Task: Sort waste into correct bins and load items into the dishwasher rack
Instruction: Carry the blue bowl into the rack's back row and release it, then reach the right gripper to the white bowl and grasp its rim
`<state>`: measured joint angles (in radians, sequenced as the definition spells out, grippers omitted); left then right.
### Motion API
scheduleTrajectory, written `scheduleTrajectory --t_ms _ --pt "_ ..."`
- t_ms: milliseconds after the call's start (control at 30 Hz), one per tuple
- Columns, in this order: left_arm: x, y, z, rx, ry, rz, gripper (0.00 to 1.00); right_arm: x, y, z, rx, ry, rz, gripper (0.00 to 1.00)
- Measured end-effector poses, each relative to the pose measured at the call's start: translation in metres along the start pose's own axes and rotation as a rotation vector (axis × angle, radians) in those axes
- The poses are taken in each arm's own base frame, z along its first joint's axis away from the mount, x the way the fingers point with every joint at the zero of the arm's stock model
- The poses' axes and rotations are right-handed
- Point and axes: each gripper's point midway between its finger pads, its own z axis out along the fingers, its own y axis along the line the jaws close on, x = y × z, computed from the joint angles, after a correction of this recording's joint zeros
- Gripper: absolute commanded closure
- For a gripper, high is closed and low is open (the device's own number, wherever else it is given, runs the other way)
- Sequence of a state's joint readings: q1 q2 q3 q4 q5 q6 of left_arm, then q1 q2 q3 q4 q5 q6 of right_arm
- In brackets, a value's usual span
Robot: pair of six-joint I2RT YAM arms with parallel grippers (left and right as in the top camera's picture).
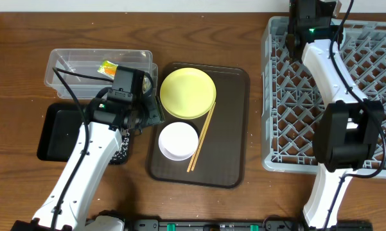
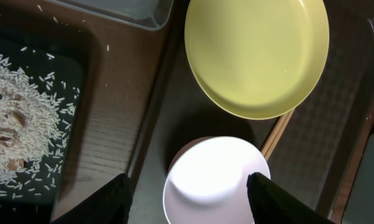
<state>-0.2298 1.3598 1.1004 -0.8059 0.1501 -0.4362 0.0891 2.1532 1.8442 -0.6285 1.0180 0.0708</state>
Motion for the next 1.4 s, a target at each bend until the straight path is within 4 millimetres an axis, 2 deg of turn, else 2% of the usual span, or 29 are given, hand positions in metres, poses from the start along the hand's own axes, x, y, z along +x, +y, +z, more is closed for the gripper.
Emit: scheduleTrajectory --t_ms 233,333,600,667,700,733,833,933,1067,1233,1333,1400 --pt "0.001 0.0 0.0 -0.001 0.003 0.0 0.38 0.007 0.001 -0.003 0.003 0.018 -0.037 0.98" --pt "0.001 0.0 0.0 -0.001 0.003 0.0 0.38 0.01 0.003 -0.007 0.002 0.024 -0.045 0.95" --pt "0.001 0.0 0.0 -0.002 0.003 0.0 0.38 0.018 0.035 -0.021 -0.066 0.022 -0.098 0.88" --pt "0.001 0.0 0.0 -0.002 0.003 0.0 0.38 0.019 0.041 -0.025 -0.076 0.019 -0.111 0.83" --pt "0.001 0.0 0.0 -0.002 0.003 0.0 0.37 0.02 0.044 -0.028 -0.08 0.019 -0.12 0.76" --pt "0.001 0.0 0.0 -0.002 0.003 0.0 0.37 0.021 0.046 -0.03 -0.085 0.017 -0.119 0.65" --pt "0.001 0.0 0.0 -0.002 0.004 0.0 0.37 0.023 0.053 -0.037 -0.105 0.015 -0.135 0.47" --pt "0.001 0.001 0.0 -0.003 0.005 -0.001 0.37 0.027 0.062 -0.046 -0.141 0.021 -0.167 0.37" --pt "0.001 0.001 0.0 -0.002 0.004 0.0 0.38 0.034 0.078 -0.054 -0.223 0.036 -0.186 0.29" --pt "0.004 0.002 0.0 -0.01 0.016 -0.002 0.37 0.036 0.097 -0.067 -0.399 0.06 -0.175 0.27" --pt "0.012 0.012 -0.001 -0.055 0.043 -0.005 0.38 0.026 0.102 -0.093 -0.573 0.046 -0.163 0.25" --pt "0.017 0.022 -0.002 -0.106 0.061 -0.007 0.37 0.016 0.102 -0.12 -0.72 0.021 -0.155 0.25"
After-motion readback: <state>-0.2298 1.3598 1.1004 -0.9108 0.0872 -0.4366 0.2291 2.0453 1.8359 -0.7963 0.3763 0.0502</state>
